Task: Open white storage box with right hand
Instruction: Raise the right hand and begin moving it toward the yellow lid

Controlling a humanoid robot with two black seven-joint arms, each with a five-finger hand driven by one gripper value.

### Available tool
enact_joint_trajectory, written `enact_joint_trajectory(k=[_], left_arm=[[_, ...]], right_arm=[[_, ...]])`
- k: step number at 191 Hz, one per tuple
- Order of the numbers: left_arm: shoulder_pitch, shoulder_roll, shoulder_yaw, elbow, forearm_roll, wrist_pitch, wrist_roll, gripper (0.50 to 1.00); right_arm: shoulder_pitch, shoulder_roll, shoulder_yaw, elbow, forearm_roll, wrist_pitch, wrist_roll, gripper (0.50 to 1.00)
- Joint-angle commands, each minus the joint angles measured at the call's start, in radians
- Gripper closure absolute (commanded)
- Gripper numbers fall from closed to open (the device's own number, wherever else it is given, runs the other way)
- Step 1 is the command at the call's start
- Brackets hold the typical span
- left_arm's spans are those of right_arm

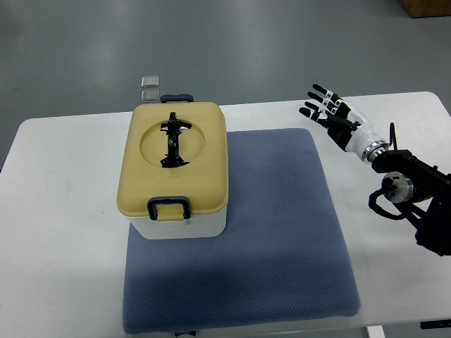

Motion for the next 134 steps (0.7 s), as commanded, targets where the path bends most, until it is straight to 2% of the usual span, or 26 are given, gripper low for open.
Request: enact_joint_trajectory(k=[1,95,134], left_arm=[[0.0,0.0,0.0,0.0,0.0,0.0,0.0,0.5],[0.0,0.0,0.0,0.0,-0.001,0.0,0.0,0.5],[0.0,0.0,0.0,0.0,-0.001,0.0,0.0,0.5]], right_arm=[[0.002,-0.001,0.0,0.0,-0.001,-0.001,0.0,0.576],[0.033,-0.014,-0.018,0.003,-0.017,0.004,0.0,0.576],[0.058,-0.025,-0.021,0.011,-0.096,0.005,0.0,0.576]])
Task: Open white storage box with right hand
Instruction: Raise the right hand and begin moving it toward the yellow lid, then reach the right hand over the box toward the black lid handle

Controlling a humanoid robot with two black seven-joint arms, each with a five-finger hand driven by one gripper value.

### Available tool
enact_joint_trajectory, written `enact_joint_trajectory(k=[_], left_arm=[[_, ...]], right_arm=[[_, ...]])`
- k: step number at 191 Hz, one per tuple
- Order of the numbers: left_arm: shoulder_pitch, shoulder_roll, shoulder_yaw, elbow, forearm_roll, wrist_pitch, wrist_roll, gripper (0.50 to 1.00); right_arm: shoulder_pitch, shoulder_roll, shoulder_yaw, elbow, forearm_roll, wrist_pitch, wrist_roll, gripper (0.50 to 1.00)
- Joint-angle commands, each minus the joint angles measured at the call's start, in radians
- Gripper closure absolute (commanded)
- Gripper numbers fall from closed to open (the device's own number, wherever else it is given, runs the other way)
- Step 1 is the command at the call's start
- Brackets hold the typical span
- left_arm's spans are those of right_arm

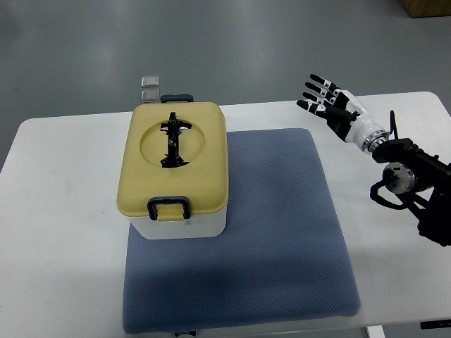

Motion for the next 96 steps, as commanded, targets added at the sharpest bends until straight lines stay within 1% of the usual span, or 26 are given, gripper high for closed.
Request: enact_joint_trajectory(k=[1,44,45,55,80,96], left_arm=[[0.0,0.0,0.0,0.0,0.0,0.0,0.0,0.5],[0.0,0.0,0.0,0.0,-0.001,-0.001,0.0,0.5],[0.0,0.0,0.0,0.0,0.0,0.0,0.0,0.5],[-0.002,0.0,0.0,0.0,0.0,0.0,0.0,0.5],[0.0,0.0,0.0,0.0,0.0,0.0,0.0,0.5],[0.0,0.0,0.0,0.0,0.0,-0.001,-0.001,0.5]], right_arm=[[0.01,-0.006,0.0,0.007,-0.051,-0.001,0.0,0.576],[0.057,-0.026,-0.004,0.026,-0.109,0.001,0.0,0.579],[0.075,-0.026,-0.005,0.024,-0.135,-0.001,0.0,0.579],[0.099,-0.027,-0.013,0.026,-0.175,0.002,0.0,0.579],[0.16,-0.058,-0.062,0.026,-0.272,0.061,0.0,0.579],[0.198,-0.061,-0.091,0.032,-0.312,0.075,0.0,0.579]])
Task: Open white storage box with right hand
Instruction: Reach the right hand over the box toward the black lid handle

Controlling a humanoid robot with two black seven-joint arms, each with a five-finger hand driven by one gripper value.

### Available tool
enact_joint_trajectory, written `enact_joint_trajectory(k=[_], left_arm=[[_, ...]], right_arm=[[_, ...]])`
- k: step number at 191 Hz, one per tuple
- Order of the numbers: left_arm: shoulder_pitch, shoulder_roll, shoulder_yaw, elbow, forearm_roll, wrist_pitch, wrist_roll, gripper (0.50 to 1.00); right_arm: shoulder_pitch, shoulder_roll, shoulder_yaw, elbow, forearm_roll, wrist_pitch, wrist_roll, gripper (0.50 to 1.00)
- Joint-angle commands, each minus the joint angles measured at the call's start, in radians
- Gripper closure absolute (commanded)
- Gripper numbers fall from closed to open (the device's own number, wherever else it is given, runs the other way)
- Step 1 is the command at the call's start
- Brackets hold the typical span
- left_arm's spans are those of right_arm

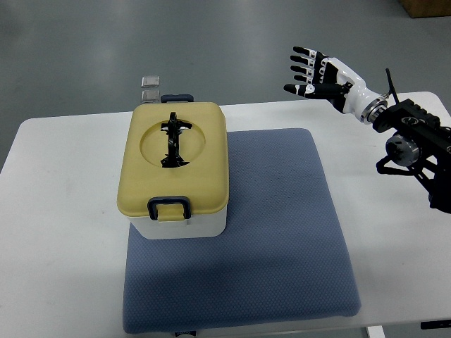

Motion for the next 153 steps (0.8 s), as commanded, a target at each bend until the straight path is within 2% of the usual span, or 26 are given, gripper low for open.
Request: enact_joint_trajectory(k=[1,49,75,103,132,153], left_arm=[[0.0,0.0,0.0,0.001,0.0,0.0,0.0,0.5],[0.0,0.0,0.0,0.0,0.0,0.0,-0.002,0.5],[0.0,0.0,0.0,0.001,0.0,0.0,0.0,0.5],[0.0,0.0,0.0,0.001,0.0,-0.001,0.0,0.5],[0.0,0.0,0.0,0.0,0.0,0.0,0.0,0.5],[0.0,0.0,0.0,0.0,0.0,0.0,0.0,0.5]], right_arm=[[0.056,-0.009,-0.041,0.007,-0.061,0.025,0.0,0.581],[0.165,-0.005,-0.116,0.038,-0.225,0.026,0.0,0.579],[0.204,-0.002,-0.128,0.04,-0.308,0.072,0.003,0.579],[0.216,0.008,-0.127,0.044,-0.327,0.083,0.008,0.579],[0.242,0.01,-0.13,0.09,-0.36,0.1,0.009,0.579],[0.261,0.01,-0.13,0.133,-0.429,0.14,0.011,0.579]])
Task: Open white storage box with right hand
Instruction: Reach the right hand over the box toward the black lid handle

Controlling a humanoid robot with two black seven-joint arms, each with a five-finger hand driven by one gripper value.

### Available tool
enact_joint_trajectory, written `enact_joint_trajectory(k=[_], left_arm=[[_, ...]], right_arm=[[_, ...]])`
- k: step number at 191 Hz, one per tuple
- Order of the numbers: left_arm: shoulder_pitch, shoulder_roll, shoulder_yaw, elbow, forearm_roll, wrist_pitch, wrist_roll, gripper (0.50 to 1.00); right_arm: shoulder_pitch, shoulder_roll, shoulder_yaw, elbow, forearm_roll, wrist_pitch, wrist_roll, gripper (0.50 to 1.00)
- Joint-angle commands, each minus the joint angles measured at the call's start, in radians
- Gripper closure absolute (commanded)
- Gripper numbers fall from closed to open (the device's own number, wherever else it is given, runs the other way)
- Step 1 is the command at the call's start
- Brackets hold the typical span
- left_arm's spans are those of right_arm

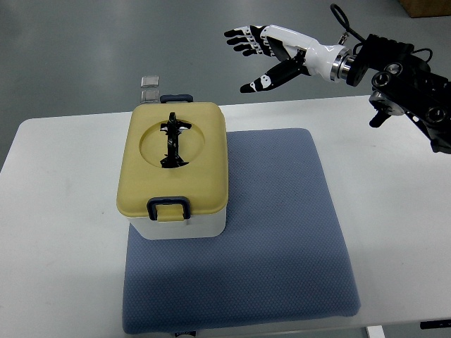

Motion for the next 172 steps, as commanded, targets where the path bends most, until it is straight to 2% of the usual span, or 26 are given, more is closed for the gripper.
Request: enact_joint_trajectory(k=[1,19,70,172], left_arm=[[0.0,0.0,0.0,0.0,0.0,0.0,0.0,0.5],[0.0,0.0,0.0,0.0,0.0,0.0,0.0,0.5],[0.0,0.0,0.0,0.001,0.0,-0.001,0.0,0.5],[0.0,0.0,0.0,0.0,0.0,0.0,0.0,0.5]], right_arm=[[0.021,0.0,0.0,0.038,-0.067,0.039,0.003,0.579],[0.029,-0.001,0.0,0.068,-0.193,0.09,0.014,0.579],[0.041,0.004,0.0,0.154,-0.534,0.123,0.056,0.581],[0.158,0.125,-0.012,0.154,-0.696,0.111,0.054,0.583]])
